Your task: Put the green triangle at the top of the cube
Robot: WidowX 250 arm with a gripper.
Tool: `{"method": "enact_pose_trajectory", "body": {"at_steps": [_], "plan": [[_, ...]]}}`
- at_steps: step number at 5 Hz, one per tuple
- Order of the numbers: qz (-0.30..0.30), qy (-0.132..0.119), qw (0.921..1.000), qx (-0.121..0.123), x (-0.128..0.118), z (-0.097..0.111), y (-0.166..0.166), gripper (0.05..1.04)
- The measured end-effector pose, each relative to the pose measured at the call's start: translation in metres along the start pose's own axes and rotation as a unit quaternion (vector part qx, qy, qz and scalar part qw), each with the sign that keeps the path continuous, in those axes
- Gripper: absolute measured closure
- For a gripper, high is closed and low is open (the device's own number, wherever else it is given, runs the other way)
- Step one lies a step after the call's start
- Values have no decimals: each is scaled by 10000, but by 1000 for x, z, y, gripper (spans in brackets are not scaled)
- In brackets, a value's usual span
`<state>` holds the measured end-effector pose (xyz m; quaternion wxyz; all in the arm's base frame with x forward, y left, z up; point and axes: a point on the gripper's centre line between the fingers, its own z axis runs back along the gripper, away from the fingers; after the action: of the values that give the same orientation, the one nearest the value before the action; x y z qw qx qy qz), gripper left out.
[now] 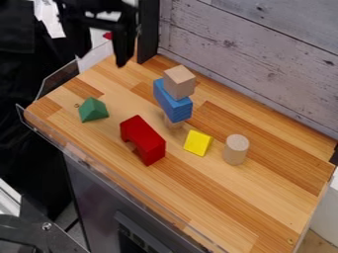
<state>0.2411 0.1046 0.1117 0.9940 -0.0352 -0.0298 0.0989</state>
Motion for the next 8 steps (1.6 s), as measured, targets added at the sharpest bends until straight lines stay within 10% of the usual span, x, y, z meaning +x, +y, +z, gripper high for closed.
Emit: {"method": "enact_pose_trajectory", "body": {"at_steps": [2, 5, 8], "plan": [[-1365, 329, 9901, -74, -3, -23, 2, 85], [-3313, 808, 9393, 375, -21, -63, 7, 84], [-3435, 859, 9334, 588, 2, -79, 19, 84]]}}
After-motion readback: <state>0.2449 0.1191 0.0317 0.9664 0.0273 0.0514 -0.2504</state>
